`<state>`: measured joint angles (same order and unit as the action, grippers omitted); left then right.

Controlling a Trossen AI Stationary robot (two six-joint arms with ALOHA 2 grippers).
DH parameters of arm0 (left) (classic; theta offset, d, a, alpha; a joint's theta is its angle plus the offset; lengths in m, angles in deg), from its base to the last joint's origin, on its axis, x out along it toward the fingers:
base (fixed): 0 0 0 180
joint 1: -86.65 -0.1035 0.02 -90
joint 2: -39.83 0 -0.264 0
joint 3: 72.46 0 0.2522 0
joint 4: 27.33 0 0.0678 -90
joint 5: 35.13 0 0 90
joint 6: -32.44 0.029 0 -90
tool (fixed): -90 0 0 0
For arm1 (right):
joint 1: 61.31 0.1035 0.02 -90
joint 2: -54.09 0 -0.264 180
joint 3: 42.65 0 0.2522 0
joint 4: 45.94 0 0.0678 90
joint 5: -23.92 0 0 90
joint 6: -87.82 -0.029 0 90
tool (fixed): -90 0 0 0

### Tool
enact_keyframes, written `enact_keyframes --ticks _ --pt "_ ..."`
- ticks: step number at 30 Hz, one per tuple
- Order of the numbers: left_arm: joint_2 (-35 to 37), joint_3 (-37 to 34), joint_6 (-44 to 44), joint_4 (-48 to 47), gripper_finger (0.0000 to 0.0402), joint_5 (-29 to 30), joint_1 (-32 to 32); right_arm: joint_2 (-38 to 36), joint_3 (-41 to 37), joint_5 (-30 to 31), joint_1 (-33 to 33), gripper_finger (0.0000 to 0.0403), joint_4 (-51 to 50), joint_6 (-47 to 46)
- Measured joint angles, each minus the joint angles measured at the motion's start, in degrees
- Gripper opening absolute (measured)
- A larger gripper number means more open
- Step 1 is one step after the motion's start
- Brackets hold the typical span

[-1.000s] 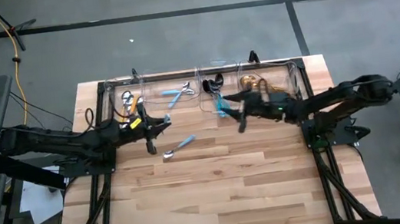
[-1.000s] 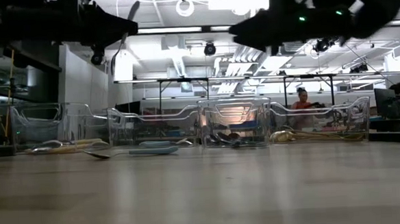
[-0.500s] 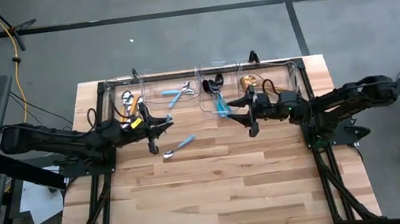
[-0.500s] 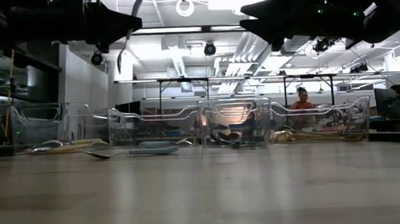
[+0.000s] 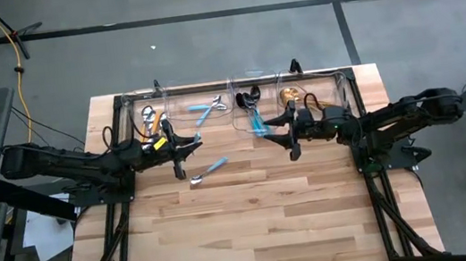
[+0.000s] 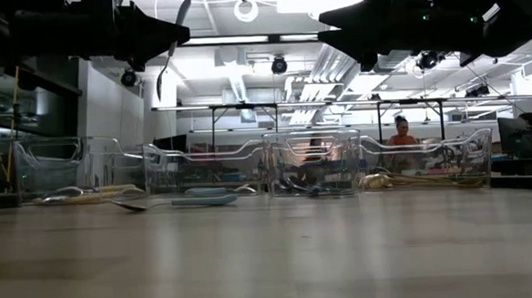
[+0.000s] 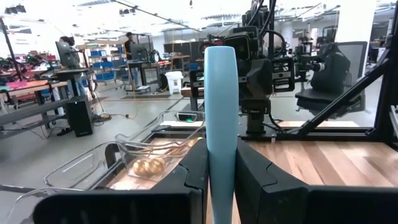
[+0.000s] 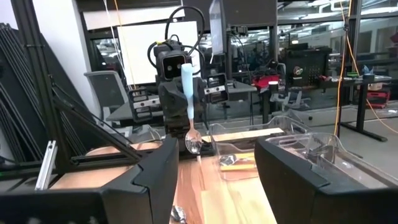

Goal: Sort silverware by color (type)
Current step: Put the blue spoon into the left transparent bin

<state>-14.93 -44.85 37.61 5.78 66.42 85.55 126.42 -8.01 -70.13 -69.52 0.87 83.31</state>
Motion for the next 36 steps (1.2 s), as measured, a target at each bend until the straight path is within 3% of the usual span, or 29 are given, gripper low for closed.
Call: enact_keyframes --ticks 9,14,18,26,32,36 --pt "-0.5 0.4 -4.6 -0.4 0.0030 3.2 0.0 0.0 0.0 0.0 0.0 0.0197 -1.2 0.0" --pt "-4.5 3.3 -4.9 -3.1 0.0029 9.0 -0.5 0.0 0.0 0.0 0.0 0.0197 -1.2 0.0" --pt "-8.8 11.2 -2.0 -15.0 0.0029 12.0 -5.2 0.0 0.0 0.1 0.0 0.0197 -1.2 0.0" --pt "-19.9 34.6 7.1 -43.9 0.0029 11.7 -22.5 0.0 0.0 0.1 0.0 0.0197 -2.1 0.0" --pt "-31.0 47.9 6.5 -58.5 0.0029 2.2 -32.9 0.0 0.0 0.5 0.0 0.0197 -2.6 0.5" --pt "-37.3 50.1 6.5 -62.2 0.0029 0.0 -35.2 0.0 0.0 0.5 0.0 0.0197 -2.7 0.4"
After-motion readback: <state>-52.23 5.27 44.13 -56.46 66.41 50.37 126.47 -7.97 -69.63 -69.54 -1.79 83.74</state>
